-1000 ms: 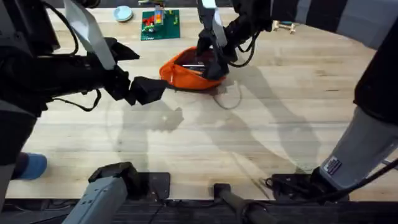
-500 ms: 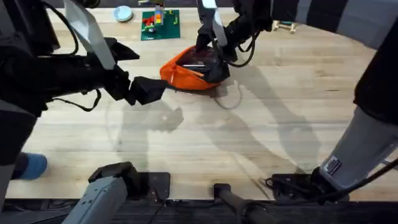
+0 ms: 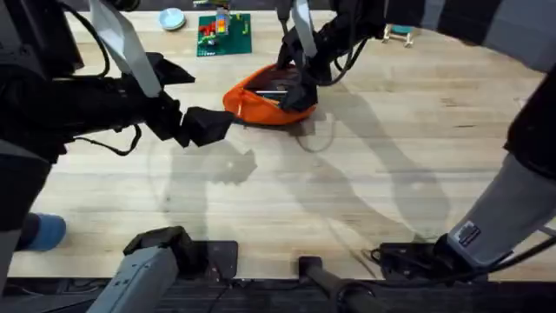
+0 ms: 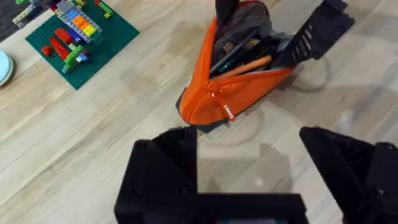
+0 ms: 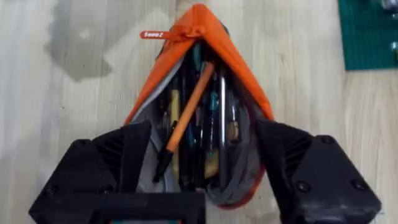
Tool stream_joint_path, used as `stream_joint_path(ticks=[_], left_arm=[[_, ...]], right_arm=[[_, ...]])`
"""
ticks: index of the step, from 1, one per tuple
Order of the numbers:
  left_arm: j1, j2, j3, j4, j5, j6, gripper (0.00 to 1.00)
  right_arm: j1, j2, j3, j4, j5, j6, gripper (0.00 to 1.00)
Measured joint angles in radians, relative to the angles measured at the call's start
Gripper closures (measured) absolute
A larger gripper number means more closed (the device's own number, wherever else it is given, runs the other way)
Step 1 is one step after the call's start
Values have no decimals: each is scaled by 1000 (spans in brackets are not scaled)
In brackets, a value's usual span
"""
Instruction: Unzip the bag, pick up the pens from the table one at a time and place them inside, then zip the bag closed.
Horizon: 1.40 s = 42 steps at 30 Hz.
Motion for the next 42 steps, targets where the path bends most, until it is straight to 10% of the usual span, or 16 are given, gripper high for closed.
stream_joint_path(ticks=[42], left_arm=[[1, 0, 0, 9, -47, 12, 10]], right_arm=[[0, -336, 6, -226, 101, 821, 5]])
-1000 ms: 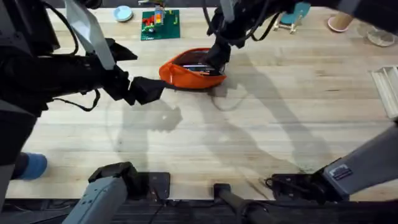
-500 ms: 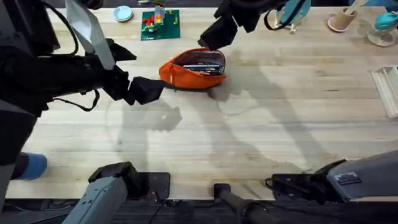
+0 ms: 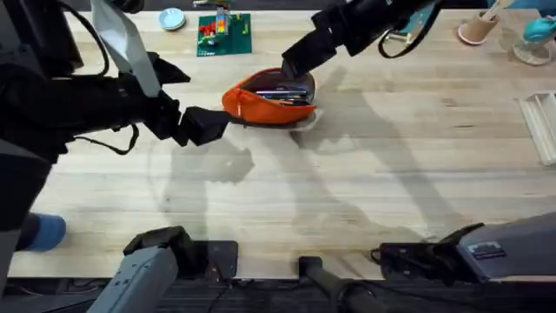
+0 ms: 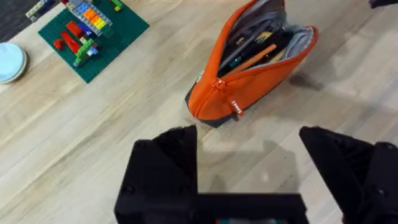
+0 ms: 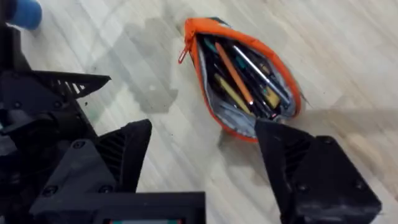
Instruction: Unzip the bag, pick up the pens from the table one at a time and place them inside, then zip the bag closed.
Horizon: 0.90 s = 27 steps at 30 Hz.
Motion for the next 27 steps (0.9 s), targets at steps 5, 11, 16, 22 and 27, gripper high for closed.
stream_joint_path(ticks=[5, 11, 16, 22, 27], left_arm=[[69, 0, 0, -23, 66, 56, 10], [261, 0, 0, -66, 203, 172, 10], [377, 6, 0, -94, 278, 272, 10], [436, 104, 8, -118, 337, 396, 10], [452, 236, 97, -250, 346, 549, 10]], right_arm=[[0, 0, 0, -2, 0, 9, 5], [0, 0, 0, -1, 0, 10, 5], [0, 0, 0, 1, 0, 53, 5], [0, 0, 0, 1, -1, 172, 5], [10, 0, 0, 1, -1, 252, 5]])
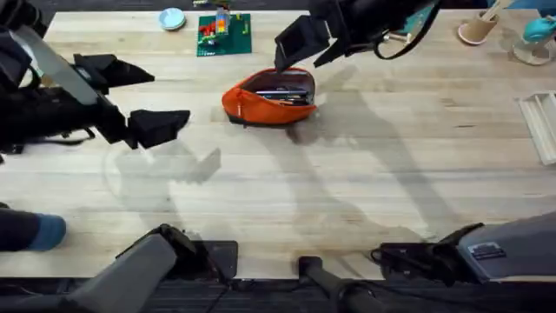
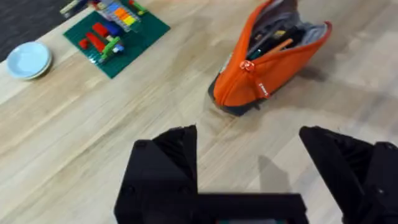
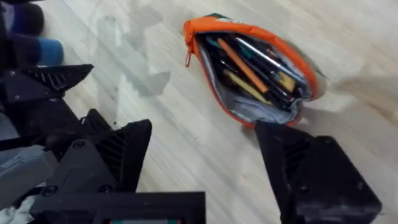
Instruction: Unzip the bag, pick up the pens from the table one at a time and place them inside, then zip the bag closed.
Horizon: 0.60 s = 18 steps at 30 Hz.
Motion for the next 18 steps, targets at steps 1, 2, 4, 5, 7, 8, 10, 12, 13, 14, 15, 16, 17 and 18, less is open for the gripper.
stream_joint_path(ticks=[1, 2, 4, 5, 7, 8, 10, 12, 13, 14, 15, 16, 17, 18], left_arm=[[0, 22, 19, -22, 0, 28, 10], [0, 46, 41, -49, -3, 61, 10], [0, 102, 92, -118, -7, 136, 10], [2, 126, 112, -148, -7, 170, 10], [8, 172, 147, -198, -7, 244, 10], [13, 189, 156, -213, -7, 274, 10], [23, 220, 164, -234, -6, 336, 10], [34, 245, 164, -250, -6, 387, 10], [38, 254, 164, -252, -6, 407, 10], [41, 262, 164, -252, -6, 424, 10], [43, 268, 164, -252, -7, 439, 10], [43, 272, 164, -249, -7, 454, 10], [43, 273, 164, -243, -6, 464, 9], [43, 275, 164, -237, -7, 473, 7]], right_arm=[[8, 0, 0, 0, 0, 15, 5], [16, 0, 0, 1, 0, 27, 6], [38, 0, 0, 2, 0, 59, 6], [49, 0, 0, 6, -1, 76, 6], [73, 0, 0, 18, -3, 116, 5], [83, 0, 0, 23, -3, 137, 5], [103, 0, 0, 31, -3, 190, 5], [121, 0, 0, 42, -3, 251, 5], [130, 0, 0, 45, -3, 285, 5], [137, 0, 0, 46, -3, 318, 5], [144, 0, 0, 47, -3, 352, 5], [151, 0, 0, 48, -3, 385, 5], [157, 0, 0, 52, -3, 411, 5], [163, 0, 0, 60, -3, 440, 5]])
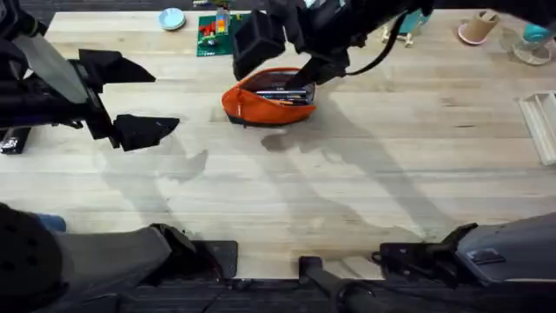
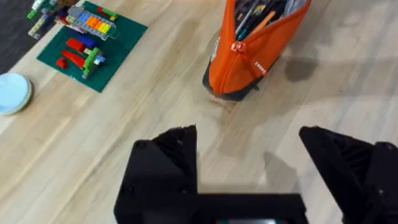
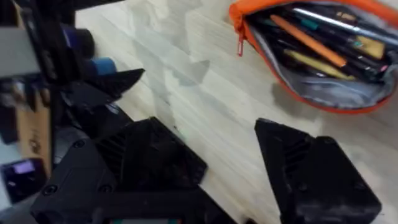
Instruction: Unzip the bag, pick up the pens from the table one at a time and place them inside, then zip the bag closed.
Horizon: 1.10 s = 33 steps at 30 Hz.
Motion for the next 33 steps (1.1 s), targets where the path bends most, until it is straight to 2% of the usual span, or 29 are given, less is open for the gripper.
stream_joint_path(ticks=[9, 18, 23, 33], left_arm=[[0, 0, 0, 20, 0, 32, 7], [0, 0, 0, 20, 0, 35, 8], [0, 0, 0, 20, 0, 36, 7], [0, 0, 0, 20, 0, 36, 7]], right_arm=[[52, 0, 1, 94, 0, 224, 5], [56, 0, 1, 104, 19, 423, 4], [92, 0, 2, 109, 128, 451, 4], [246, 0, 2, 114, 461, 462, 5]])
